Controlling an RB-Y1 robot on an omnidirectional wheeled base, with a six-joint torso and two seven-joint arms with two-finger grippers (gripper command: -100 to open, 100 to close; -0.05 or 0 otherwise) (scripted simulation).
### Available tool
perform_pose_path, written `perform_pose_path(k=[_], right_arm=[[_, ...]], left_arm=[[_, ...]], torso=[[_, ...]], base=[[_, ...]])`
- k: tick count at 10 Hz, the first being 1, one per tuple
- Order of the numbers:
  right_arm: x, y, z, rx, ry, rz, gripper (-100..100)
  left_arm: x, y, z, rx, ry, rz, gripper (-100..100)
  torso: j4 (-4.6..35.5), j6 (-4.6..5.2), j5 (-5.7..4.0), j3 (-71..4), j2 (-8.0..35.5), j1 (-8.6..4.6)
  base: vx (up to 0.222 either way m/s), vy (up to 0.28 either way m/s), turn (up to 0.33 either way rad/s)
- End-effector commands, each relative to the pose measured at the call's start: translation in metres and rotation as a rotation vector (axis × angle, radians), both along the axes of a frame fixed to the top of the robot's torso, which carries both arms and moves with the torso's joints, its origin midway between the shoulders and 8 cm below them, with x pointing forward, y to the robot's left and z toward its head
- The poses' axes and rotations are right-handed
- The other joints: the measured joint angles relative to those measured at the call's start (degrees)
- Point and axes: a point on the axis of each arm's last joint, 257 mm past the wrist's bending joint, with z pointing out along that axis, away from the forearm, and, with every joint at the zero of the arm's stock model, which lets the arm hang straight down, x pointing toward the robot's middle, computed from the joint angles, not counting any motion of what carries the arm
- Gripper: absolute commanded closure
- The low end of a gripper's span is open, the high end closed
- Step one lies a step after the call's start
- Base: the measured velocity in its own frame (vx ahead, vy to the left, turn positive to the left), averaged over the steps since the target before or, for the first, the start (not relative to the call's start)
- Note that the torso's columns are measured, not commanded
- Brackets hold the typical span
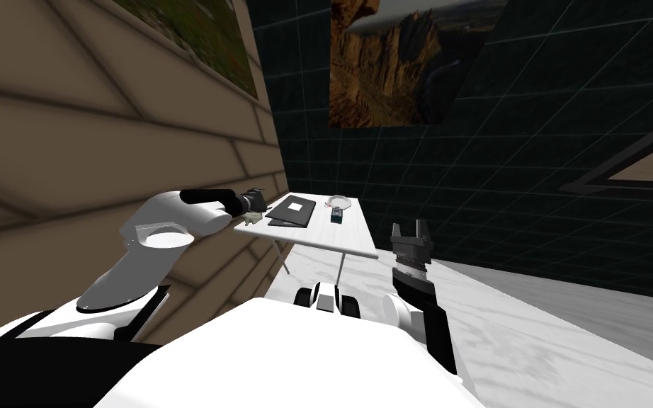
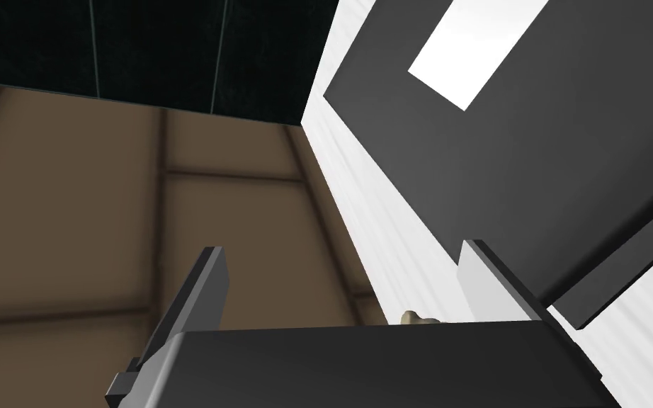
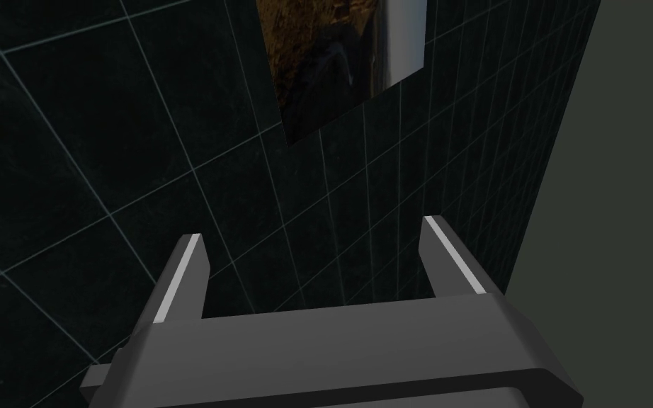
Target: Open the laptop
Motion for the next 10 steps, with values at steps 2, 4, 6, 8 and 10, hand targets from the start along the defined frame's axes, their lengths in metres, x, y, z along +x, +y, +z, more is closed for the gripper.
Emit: perform_pose_path(k=[2,4,6,8,10], right_arm=[[0.0,0.0,0.0,0.0,0.0,0.0,0],[0.0,0.0,0.0,0.0,0.0,0.0,0],[0.0,0.0,0.0,0.0,0.0,0.0,0],[0.0,0.0,0.0,0.0,0.0,0.0,0],[0.0,0.0,0.0,0.0,0.0,0.0,0]], left_arm=[[-0.019,-0.015,0.016,0.004,0.005,-0.003,-100],[-0.021,-0.016,0.017,0.007,0.004,-0.005,-100],[-0.022,-0.016,0.017,0.005,0.006,-0.003,0],[-0.022,-0.016,0.017,0.005,0.006,-0.003,0],[-0.022,-0.016,0.017,0.005,0.006,-0.003,0]], torso=[[0.0,0.0,-0.03,0.0,-0.1,-0.09],[0.0,0.0,-0.03,-0.1,-0.1,-0.08],[0.0,0.0,-0.04,0.0,0.0,-0.13],[0.0,0.0,-0.03,0.0,0.0,-0.09],[0.0,0.0,-0.02,-0.1,-0.1,-0.07]], base=[[0.057,0.03,0.021],[0.039,0.023,0.011],[0.003,0.001,-0.001],[0.0,0.0,0.0],[0.0,0.0,0.0]])
